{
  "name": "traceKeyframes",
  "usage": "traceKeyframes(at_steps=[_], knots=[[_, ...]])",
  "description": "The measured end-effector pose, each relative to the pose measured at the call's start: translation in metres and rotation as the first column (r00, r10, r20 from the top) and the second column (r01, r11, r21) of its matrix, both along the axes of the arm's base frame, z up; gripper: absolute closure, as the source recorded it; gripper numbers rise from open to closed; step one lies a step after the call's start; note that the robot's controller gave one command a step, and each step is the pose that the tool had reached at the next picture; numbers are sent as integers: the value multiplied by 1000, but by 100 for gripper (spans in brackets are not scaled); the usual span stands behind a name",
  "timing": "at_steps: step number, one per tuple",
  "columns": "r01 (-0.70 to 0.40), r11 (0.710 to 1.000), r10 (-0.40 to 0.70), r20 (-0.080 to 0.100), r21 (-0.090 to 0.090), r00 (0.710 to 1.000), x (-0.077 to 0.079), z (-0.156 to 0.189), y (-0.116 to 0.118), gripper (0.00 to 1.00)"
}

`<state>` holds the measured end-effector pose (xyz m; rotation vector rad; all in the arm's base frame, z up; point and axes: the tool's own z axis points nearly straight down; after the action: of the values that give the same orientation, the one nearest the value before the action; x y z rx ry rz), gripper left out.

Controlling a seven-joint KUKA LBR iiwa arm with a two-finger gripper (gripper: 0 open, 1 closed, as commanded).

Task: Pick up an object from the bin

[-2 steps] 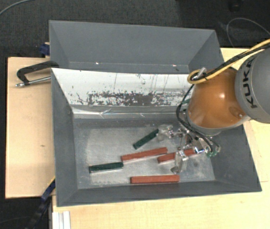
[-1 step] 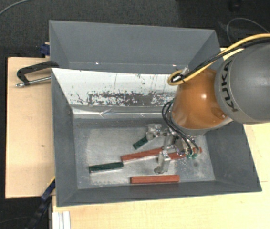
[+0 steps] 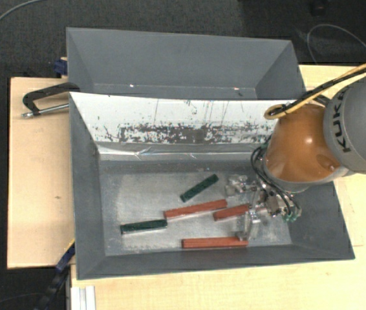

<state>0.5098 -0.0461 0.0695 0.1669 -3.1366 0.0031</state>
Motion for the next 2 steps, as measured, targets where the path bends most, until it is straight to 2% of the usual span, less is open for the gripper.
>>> traceKeyframes(at_steps=[1,2], knots=[[1,1000,-1,3,3,1000,1,1,1,0],[0,1000,0,2,3,1000,1,0,1,100]])
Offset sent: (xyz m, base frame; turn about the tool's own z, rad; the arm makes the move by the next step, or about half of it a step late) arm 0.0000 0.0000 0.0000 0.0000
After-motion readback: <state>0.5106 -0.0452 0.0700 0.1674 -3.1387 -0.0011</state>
